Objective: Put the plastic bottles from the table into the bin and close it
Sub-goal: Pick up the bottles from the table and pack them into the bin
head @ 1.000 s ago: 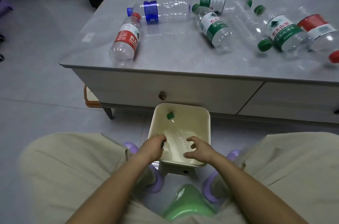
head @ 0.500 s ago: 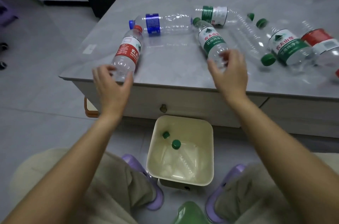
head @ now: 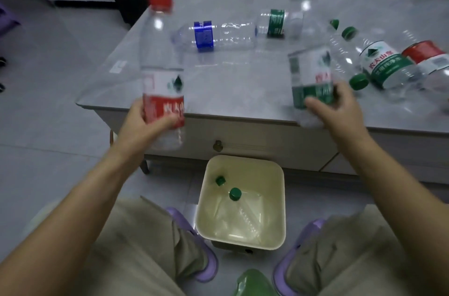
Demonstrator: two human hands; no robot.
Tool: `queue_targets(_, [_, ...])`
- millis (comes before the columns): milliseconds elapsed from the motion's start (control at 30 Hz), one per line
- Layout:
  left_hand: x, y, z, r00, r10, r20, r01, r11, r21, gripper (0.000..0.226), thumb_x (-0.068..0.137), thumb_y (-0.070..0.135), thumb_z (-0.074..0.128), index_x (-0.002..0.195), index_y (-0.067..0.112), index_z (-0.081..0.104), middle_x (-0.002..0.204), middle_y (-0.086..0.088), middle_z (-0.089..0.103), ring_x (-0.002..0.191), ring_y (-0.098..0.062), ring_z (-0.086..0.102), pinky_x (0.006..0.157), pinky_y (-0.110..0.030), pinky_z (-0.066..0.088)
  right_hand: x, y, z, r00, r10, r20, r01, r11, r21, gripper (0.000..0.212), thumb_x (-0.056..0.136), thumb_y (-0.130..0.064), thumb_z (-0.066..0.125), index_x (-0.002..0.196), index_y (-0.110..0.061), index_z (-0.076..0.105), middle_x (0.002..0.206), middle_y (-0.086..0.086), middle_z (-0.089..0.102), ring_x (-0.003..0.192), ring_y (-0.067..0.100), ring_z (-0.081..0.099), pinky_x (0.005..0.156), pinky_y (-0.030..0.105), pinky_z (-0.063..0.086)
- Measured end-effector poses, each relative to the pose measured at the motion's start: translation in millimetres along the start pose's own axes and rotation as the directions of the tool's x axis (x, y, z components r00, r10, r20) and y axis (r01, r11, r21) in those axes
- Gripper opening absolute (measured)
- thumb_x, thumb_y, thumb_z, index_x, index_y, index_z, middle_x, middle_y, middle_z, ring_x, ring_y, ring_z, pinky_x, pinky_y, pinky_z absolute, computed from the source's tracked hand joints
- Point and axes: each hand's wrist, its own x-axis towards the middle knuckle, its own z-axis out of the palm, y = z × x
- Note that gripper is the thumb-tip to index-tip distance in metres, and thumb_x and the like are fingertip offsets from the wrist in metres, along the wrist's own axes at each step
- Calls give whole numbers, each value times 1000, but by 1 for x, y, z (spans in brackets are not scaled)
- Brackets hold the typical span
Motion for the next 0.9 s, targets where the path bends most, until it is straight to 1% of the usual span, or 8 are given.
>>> queue_targets(100, [-37,-45,37,986,-78,144,65,994,93,58,57,14,88,106,25,58,90,15,74,87,-2,69,78,-18,56,-49,34,10,993,28,118,-26,1000,-12,51,71,-3,77,115,-6,52,106,0,65,96,5,63,80,16,54])
queue_targets(233, [-55,-126,91,934,-319,159,285,936,206,87,39,29,90,116,11,54,108,-3,70,102,-19,67,95,-41,53,-90,95,51,915,293,276,-261,954,-149,68,61,-7,85,119,-10,49,107,1,65,97,14,65,84,28,55])
queue_targets(300, [-66,-158,110,901,-395,178,339,898,280,92,33,36,84,117,14,51,109,-1,67,106,-21,65,98,-41,51,-110,126,69,848,420,324,-345,901,-265,82,55,-12,86,123,-18,40,110,-1,64,98,17,62,89,35,53])
queue_targets(467, [-78,-190,131,866,-431,255,347,883,316,79,51,14,88,117,22,47,112,1,63,113,-20,60,95,-29,48,-129,154,88,720,554,418,-432,829,-356,89,61,-13,84,133,-20,33,110,1,58,99,17,57,81,25,47])
queue_targets(600, [-64,-178,123,922,-358,150,310,912,268,97,54,21,89,134,24,34,121,5,50,115,-15,52,94,-25,43,-119,157,85,738,523,427,-363,840,-403,91,66,-18,82,139,-25,29,127,3,45,105,14,45,84,26,44])
queue_targets(733, [-49,-160,115,972,-231,46,198,909,367,109,60,39,85,146,27,20,137,-1,34,127,-16,38,108,-36,39,-98,153,87,767,446,462,-309,887,-344,76,77,-19,71,140,-32,30,143,7,36,116,18,43,82,23,44])
queue_targets(800, [-39,-155,114,978,-208,13,190,916,353,99,68,47,76,147,27,20,148,-4,27,136,-20,33,110,-39,36,-84,153,92,797,440,414,-367,897,-248,61,85,-18,61,138,-31,35,146,9,35,130,23,39,96,29,39])
queue_targets(900, [-24,-151,112,978,-203,-54,210,934,288,70,86,48,57,145,23,28,152,-7,27,139,-21,31,113,-35,29,-66,147,98,834,436,338,-342,889,-303,43,91,-21,51,134,-21,45,141,8,46,127,20,45,101,31,36])
